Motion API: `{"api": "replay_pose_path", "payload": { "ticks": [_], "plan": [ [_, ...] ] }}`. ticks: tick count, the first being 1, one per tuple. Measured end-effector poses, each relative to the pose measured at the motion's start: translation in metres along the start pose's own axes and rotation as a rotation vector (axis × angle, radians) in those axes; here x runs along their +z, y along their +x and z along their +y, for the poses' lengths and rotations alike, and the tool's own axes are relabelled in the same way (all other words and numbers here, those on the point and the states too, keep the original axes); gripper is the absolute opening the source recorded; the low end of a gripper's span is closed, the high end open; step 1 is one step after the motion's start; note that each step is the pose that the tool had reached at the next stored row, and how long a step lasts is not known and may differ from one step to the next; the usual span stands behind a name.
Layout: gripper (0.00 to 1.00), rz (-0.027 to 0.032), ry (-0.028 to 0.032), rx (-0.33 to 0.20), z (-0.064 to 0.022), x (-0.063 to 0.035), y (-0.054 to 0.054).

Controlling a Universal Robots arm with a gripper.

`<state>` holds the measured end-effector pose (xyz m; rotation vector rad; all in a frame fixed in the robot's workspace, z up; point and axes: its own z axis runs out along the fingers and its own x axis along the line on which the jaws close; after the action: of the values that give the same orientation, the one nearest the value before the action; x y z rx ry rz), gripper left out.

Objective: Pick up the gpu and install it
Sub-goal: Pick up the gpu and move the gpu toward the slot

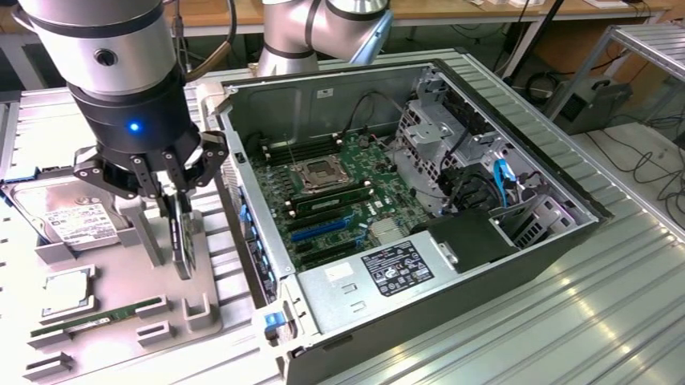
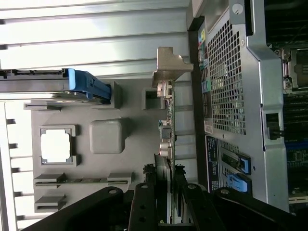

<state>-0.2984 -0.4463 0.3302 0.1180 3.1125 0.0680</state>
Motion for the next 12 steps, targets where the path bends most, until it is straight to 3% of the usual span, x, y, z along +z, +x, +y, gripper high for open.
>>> {"api": "replay_pose_path", "payload": {
  "ticks": [12],
  "plan": [
    [0.26,0.0,0.0001,0.0,0.0001,-0.0027,-0.0001]
  ]
}}
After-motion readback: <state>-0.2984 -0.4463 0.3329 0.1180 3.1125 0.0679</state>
